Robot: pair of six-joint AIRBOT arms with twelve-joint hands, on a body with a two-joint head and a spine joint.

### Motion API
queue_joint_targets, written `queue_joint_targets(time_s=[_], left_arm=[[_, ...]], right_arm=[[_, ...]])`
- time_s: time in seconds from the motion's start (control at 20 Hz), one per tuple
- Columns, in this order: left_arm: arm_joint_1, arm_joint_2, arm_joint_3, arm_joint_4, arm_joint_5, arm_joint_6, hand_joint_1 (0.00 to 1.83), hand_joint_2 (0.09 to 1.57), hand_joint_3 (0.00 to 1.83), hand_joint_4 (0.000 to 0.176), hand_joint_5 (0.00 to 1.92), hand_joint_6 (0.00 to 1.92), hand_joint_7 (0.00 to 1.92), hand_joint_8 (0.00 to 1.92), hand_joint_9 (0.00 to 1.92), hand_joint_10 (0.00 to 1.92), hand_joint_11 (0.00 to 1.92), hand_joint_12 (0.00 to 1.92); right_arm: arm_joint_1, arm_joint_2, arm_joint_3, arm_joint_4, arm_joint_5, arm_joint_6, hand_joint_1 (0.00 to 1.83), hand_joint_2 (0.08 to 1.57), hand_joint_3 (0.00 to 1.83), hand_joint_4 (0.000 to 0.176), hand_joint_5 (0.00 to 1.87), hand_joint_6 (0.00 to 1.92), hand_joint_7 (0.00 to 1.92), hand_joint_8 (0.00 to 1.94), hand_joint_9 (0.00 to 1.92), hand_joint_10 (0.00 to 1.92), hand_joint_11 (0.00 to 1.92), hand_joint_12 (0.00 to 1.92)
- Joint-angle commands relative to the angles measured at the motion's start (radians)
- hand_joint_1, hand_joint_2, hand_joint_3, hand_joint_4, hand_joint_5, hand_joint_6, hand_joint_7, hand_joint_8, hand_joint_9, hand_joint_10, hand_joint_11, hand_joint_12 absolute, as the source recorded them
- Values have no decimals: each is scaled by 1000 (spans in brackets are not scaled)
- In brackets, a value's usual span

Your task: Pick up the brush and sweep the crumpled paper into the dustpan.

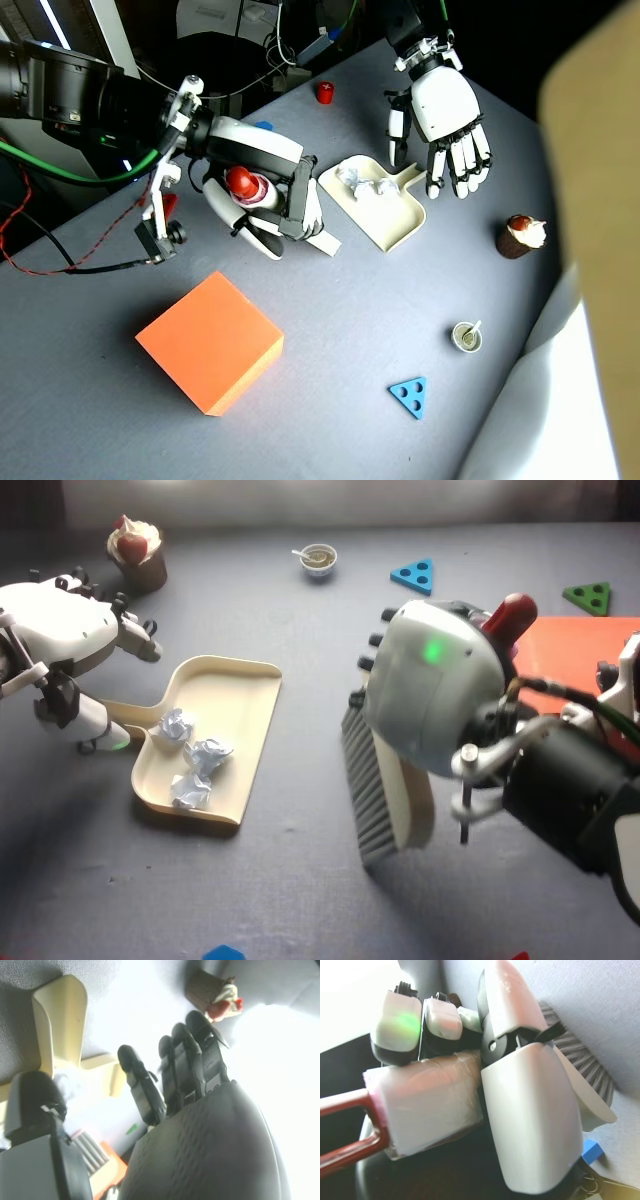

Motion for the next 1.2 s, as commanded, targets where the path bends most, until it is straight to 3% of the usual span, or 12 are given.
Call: queue_joint_targets(time_s=[0.0, 0.1, 0.15, 0.25, 0.35, 0.4, 0.45, 0.6, 0.8, 0.85, 0.95, 1.15], left_arm=[[-12, 7, 1, 19, -95, 4, 889, 946, 0, 111, 478, 2, 317, 4, 291, 6, 0, 748], [-15, 8, 1, 19, -97, 5, 884, 955, 0, 111, 499, 9, 301, 2, 271, 0, 0, 705], [-17, 9, 1, 19, -99, 5, 867, 972, 4, 105, 512, 9, 294, 0, 266, 0, 0, 694], [-32, 16, 0, 21, -96, 18, 867, 975, 3, 106, 527, 10, 303, 2, 272, 2, 0, 719], [-51, 21, -1, 21, -87, 34, 835, 983, 4, 124, 518, 4, 303, 3, 261, 5, 0, 674], [-64, 26, -3, 21, -83, 41, 809, 1004, 7, 117, 517, 2, 308, 3, 272, 7, 0, 705], [-76, 31, -7, 19, -82, 52, 829, 993, 1, 114, 555, 1, 334, 0, 312, 3, 0, 792], [-154, 42, -16, -1, -40, 118, 814, 1004, 1, 114, 549, 7, 339, 1, 313, 0, 0, 753], [-244, 67, -50, -42, 10, 196, 819, 1003, 1, 112, 552, 8, 339, 1, 312, 0, 0, 749], [-264, 76, -62, -47, 13, 204, 831, 999, 0, 106, 559, 7, 326, 1, 290, 1, 0, 706], [-310, 102, -92, -89, 39, 259, 825, 998, 0, 104, 568, 5, 335, 3, 293, 2, 0, 722], [-389, 137, -127, -220, 52, 413, 789, 1001, 0, 111, 558, 3, 336, 1, 285, 0, 0, 698]], right_arm=[[4, 16, -15, -61, -71, -27, 1364, 1211, 0, 0, 814, 1921, 1059, 1941, 1282, 1921, 1442, 1921], [4, 37, -51, 7, -64, -38, 1318, 1162, 0, 0, 843, 1667, 1090, 1941, 1284, 1921, 1441, 1921], [8, 46, -67, 37, -64, -45, 1182, 1087, 0, 0, 1039, 890, 1047, 1941, 1194, 1921, 1366, 1921], [17, 68, -96, 73, -64, -63, 1178, 1073, 0, 0, 1068, 827, 1005, 1941, 1145, 1921, 1322, 1921], [22, 91, -128, 133, -64, -108, 1045, 912, 0, 0, 686, 1768, 780, 1941, 872, 1921, 1048, 1921], [29, 104, -146, 188, -65, -136, 929, 817, 0, 55, 314, 1908, 326, 1941, 342, 1921, 393, 1921], [34, 114, -163, 230, -65, -153, 931, 786, 0, 23, 370, 1530, 226, 1941, 212, 1921, 200, 1921], [37, 154, -214, 268, -66, -170, 758, 742, 0, 0, 383, 142, 434, 284, 320, 608, 11, 1283], [47, 181, -255, 317, -69, -181, 747, 737, 0, 0, 390, 32, 496, 73, 404, 328, 35, 1129], [44, 193, -265, 317, -66, -164, 681, 709, 0, 0, 103, 12, 203, 29, 174, 119, 6, 562], [42, 226, -284, 284, -46, -58, 588, 725, 2, 0, 0, 0, 0, 0, 0, 0, 0, 0], [-50, 402, -345, -183, 122, 527, 613, 748, 8, 0, 0, 0, 0, 0, 0, 0, 0, 0]])
